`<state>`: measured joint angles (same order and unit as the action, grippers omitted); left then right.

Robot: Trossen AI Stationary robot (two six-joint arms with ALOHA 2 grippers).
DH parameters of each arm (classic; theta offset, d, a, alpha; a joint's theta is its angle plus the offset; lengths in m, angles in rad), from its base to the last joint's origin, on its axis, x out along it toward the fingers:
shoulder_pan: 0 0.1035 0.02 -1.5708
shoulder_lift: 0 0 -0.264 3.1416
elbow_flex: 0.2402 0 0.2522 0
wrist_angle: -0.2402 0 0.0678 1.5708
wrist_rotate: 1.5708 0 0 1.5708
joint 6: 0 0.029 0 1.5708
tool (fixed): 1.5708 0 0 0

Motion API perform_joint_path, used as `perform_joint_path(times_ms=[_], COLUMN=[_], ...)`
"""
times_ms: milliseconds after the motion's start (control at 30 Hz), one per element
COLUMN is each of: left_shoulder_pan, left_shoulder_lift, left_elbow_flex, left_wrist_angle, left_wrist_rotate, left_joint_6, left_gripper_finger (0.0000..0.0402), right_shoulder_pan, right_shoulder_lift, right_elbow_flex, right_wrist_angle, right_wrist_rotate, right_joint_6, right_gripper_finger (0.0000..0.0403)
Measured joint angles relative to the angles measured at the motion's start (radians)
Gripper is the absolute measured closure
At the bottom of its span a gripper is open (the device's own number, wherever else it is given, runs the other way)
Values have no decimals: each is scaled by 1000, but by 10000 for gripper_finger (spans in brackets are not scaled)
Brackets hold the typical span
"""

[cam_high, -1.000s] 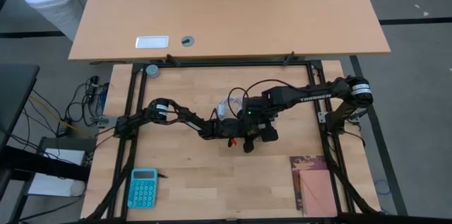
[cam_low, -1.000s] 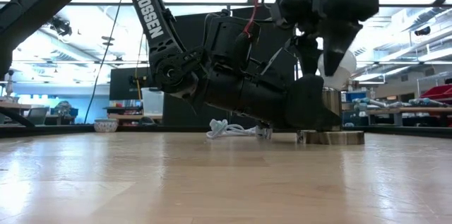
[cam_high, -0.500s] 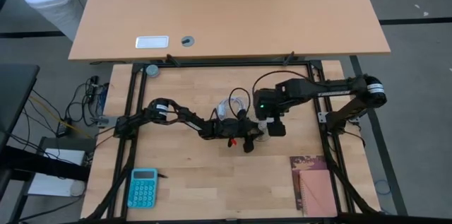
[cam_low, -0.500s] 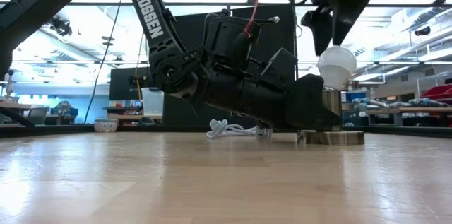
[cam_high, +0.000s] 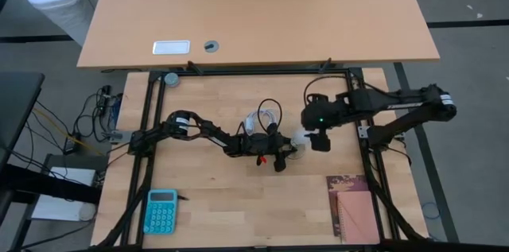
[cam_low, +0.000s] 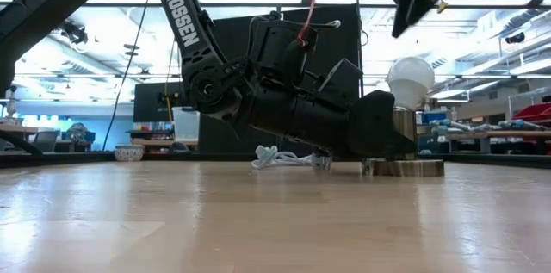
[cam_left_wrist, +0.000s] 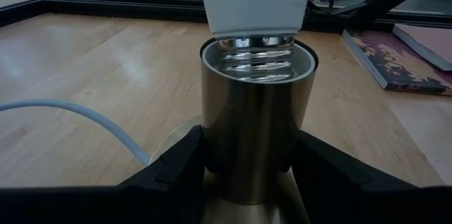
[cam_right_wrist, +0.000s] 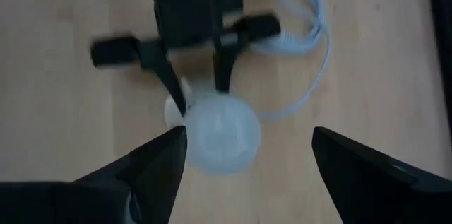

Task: Screw lightbulb
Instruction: Insert the white lightbulb into the lamp socket

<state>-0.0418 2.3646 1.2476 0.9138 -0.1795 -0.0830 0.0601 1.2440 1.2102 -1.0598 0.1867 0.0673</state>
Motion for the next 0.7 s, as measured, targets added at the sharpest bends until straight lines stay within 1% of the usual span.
perform_joint_path(times_ms=[133,333,500,700], left_shoulder_pan=[0,0,0,0], left_shoulder_lift=[0,0,0,0], left_elbow_flex=[0,0,0,0], left_wrist_angle=[0,0,0,0], left_wrist_rotate=[0,0,-5,-3], left_joint_6=[0,0,-1,-1], left_gripper_finger=[208,208,208,208], right_shoulder_pan=[-1,0,1,-1], right_shoulder_lift=[-32,-66,-66,-66], right_elbow_flex=[-105,-206,-254,-256], right_wrist_angle=[34,125,125,158], right_wrist_rotate=[1,-10,-27,-34], right_joint_6=[0,-32,-66,-84], right_gripper_finger=[98,98,98,98])
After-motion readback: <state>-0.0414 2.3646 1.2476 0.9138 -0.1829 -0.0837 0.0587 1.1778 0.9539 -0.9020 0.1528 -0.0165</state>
